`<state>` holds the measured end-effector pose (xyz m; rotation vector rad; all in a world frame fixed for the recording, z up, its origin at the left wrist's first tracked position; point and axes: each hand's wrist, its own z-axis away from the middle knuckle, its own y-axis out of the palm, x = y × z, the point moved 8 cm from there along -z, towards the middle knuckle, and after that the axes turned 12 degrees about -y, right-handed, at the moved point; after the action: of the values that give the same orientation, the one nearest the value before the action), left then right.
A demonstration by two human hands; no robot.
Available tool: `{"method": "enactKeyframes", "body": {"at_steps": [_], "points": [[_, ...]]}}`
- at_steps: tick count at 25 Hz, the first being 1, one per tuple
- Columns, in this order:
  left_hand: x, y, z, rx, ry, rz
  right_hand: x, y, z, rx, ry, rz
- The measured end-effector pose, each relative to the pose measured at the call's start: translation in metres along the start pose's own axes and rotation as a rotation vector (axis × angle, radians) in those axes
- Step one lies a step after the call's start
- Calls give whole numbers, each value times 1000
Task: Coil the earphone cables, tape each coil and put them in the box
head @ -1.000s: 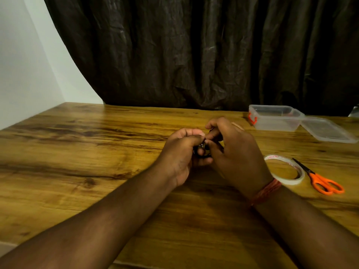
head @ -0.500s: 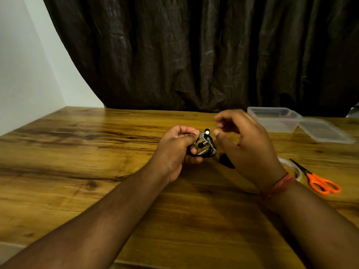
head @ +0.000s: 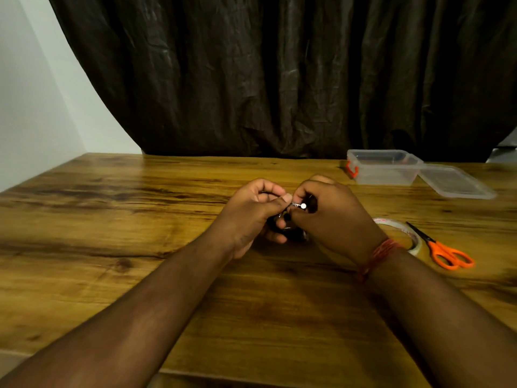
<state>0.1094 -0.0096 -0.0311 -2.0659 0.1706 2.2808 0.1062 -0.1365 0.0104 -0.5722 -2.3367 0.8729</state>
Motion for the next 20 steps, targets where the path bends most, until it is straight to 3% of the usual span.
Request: {"method": "enactKeyframes", "body": {"at_steps": [6, 9, 14, 17, 20], "points": [[-13, -19, -3, -198, 72, -362, -31, 14, 4, -30, 281, -32], [-13, -27, -8, -201, 52, -390, -32, 22, 5, -72, 331, -46], [-7, -45, -15, -216, -30, -489, -14, 28, 2, -93, 206, 20], [-2, -48, -14, -295, -9, -655, -1, 40, 3, 25, 56, 13], [0, -48, -16, -359, 14, -652, -2, 48, 5, 114, 41, 6]]}}
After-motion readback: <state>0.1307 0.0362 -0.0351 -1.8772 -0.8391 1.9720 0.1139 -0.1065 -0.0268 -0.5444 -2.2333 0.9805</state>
